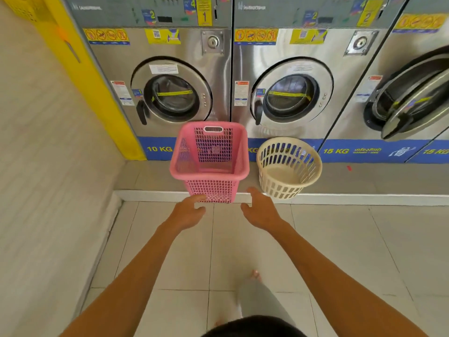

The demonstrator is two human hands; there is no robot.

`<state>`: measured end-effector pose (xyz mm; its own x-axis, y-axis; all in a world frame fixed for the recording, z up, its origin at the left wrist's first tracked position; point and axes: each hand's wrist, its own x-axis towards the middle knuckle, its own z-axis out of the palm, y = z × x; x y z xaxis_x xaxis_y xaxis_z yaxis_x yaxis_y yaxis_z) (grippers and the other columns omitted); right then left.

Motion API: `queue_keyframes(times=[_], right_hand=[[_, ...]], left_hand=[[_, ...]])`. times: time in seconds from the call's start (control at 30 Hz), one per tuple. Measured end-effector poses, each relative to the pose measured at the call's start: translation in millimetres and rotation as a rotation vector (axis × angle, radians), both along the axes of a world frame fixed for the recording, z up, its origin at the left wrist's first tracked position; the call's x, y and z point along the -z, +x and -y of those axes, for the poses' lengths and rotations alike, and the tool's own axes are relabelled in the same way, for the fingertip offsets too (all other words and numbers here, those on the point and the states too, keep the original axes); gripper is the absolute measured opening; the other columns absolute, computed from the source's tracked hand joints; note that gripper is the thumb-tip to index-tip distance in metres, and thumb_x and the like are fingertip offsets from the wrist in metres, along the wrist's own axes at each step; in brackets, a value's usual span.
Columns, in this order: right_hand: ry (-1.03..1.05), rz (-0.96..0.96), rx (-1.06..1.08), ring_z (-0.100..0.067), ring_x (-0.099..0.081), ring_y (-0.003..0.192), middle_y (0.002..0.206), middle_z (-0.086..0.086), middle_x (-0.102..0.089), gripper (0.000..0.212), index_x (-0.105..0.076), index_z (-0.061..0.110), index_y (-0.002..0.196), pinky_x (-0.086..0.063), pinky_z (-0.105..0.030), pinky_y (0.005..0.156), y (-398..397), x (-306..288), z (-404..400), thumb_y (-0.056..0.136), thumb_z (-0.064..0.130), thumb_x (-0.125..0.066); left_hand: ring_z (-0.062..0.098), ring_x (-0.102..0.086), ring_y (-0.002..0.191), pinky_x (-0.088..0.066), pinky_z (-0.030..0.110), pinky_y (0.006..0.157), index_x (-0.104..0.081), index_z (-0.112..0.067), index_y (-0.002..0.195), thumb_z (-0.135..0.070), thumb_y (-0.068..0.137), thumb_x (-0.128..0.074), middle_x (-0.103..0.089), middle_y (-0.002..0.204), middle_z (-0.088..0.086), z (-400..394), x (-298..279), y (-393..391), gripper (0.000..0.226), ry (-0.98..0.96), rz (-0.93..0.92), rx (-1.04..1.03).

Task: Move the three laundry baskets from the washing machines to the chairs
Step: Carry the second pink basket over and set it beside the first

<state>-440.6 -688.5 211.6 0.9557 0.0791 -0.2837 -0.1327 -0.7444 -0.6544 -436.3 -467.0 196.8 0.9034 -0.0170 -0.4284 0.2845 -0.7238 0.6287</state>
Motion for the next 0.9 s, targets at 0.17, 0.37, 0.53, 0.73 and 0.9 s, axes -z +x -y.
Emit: queue_keyframes(times=[0.17, 0.37, 0.53, 0.73, 0.9], right_hand=[[0.019, -0.054, 0.007, -0.032, -0.058, 0.120, 0.134, -0.013, -0.060, 0.043, -0.049, 0.008, 0.138, -0.046, -0.035, 0.095, 92, 21, -10, 0.095, 0.008, -0.053], [-0.023, -0.116, -0.021, -0.039, -0.063, 0.105, 0.114, -0.019, -0.064, 0.045, -0.048, 0.002, 0.135, -0.046, -0.036, 0.076, 210, 56, -4, 0.092, 0.013, -0.054], [-0.105, -0.177, -0.122, -0.041, -0.065, 0.096, 0.101, -0.018, -0.066, 0.041, -0.050, 0.004, 0.128, -0.052, -0.042, 0.075, 281, 79, 1, 0.087, 0.011, -0.057], [-0.134, -0.213, -0.114, -0.041, -0.065, 0.102, 0.110, -0.020, -0.068, 0.043, -0.051, 0.004, 0.131, -0.048, -0.036, 0.076, 344, 96, -1, 0.089, 0.010, -0.056], [-0.152, -0.268, -0.062, -0.036, -0.066, 0.095, 0.109, -0.017, -0.067, 0.037, -0.053, 0.005, 0.123, -0.052, -0.038, 0.074, 388, 109, -1, 0.087, 0.013, -0.055]], left_hand=[[0.021, -0.049, 0.129, -0.039, 0.029, 0.102, -0.053, -0.031, 0.137, -0.023, 0.093, -0.056, -0.048, 0.147, -0.002, -20, 18, 81, 0.045, -0.004, -0.020, -0.028], [0.024, -0.047, 0.133, -0.038, 0.028, 0.101, -0.043, -0.023, 0.147, -0.018, 0.093, -0.055, -0.045, 0.150, 0.005, -30, 31, 185, 0.055, 0.066, -0.053, -0.077], [0.021, -0.054, 0.125, -0.038, 0.019, 0.090, -0.045, -0.021, 0.145, -0.016, 0.092, -0.055, -0.050, 0.147, 0.002, -33, 38, 244, 0.055, 0.028, -0.107, -0.128], [0.016, -0.054, 0.109, -0.039, 0.018, 0.082, -0.047, -0.019, 0.144, -0.009, 0.094, -0.052, -0.053, 0.139, 0.003, -46, 53, 296, 0.051, 0.053, -0.176, -0.125], [0.025, -0.051, 0.129, -0.043, 0.030, 0.102, -0.047, -0.023, 0.143, -0.010, 0.089, -0.052, -0.046, 0.150, 0.005, -75, 83, 348, 0.056, 0.142, -0.222, -0.086]])
